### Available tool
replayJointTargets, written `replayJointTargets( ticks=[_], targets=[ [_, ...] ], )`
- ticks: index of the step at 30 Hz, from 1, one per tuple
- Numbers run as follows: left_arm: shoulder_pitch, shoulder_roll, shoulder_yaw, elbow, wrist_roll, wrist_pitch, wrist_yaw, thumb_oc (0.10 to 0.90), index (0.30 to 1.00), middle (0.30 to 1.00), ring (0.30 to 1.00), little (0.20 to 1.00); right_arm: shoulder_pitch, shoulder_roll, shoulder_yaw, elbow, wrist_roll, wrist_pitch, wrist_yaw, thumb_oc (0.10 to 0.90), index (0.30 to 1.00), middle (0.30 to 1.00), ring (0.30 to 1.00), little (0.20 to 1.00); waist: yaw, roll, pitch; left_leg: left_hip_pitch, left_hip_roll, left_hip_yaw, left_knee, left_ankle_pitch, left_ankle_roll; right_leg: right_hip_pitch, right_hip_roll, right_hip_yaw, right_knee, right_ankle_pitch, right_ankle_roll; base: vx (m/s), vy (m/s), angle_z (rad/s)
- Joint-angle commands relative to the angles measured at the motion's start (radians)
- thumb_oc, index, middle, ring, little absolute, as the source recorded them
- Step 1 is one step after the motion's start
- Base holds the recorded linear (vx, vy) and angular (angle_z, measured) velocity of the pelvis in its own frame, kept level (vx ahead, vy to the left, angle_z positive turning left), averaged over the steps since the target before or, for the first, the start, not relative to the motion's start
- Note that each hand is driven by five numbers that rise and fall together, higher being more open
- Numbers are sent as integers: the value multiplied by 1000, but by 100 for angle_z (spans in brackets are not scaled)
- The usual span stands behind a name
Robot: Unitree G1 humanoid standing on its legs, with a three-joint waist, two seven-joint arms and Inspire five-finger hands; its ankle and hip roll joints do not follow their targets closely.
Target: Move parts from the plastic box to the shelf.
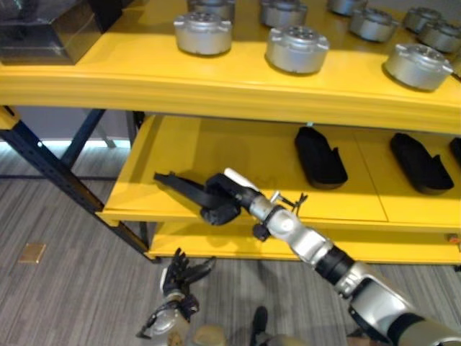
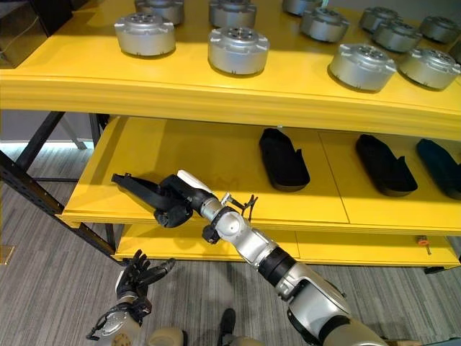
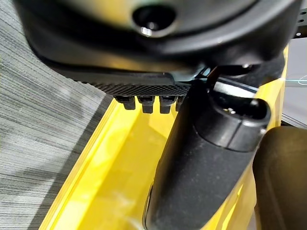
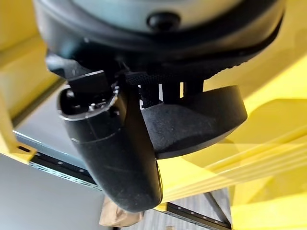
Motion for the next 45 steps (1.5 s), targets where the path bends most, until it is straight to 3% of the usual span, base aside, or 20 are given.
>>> replayJointTargets(
  ticks=[1, 10, 21, 28, 45],
  targets=[
    [-56, 13, -61, -68, -8, -79, -32, 900, 1000, 1000, 1000, 1000, -227, 65, -71, 34, -6, -83, -49, 400, 300, 300, 300, 300, 13, 46, 20, 144, -23, 35, -351, 250, -15, 60, 17, 15, -4, -27, 88, 0, 0, 0],
    [-73, 8, -78, -77, 11, -84, -29, 900, 1000, 1000, 1000, 1000, -315, 31, -93, 193, -77, -73, -116, 400, 300, 300, 300, 300, 15, 61, 67, 139, -21, 41, -351, 270, -19, 55, 14, 1, 0, -23, 94, 0, 0, 0],
    [-118, 12, -110, -102, 19, -93, -22, 900, 1000, 1000, 1000, 1000, -491, -54, -95, 278, -79, -64, -201, 400, 300, 300, 300, 300, 13, 93, 214, 81, -23, 52, -226, 284, -40, -4, -3, -20, 118, -21, 115, -34, 7, -1],
    [-126, 13, -140, -117, 12, -98, -6, 900, 1000, 1000, 1000, 1000, -572, -77, -101, 296, -35, -63, -254, 400, 300, 300, 300, 300, 1, 107, 214, -47, -13, 58, -111, 276, -48, -128, -23, -20, 210, -16, 126, -32, 25, -3],
    [-86, 25, -149, -162, -15, -121, 23, 900, 1000, 1000, 1000, 1000, -658, -44, -130, 353, 28, -73, -323, 400, 300, 300, 300, 300, 11, 111, 214, -121, -14, 54, -75, 275, -57, -195, -25, -17, 219, -2, 135, -4, 10, 0]
  ],
)
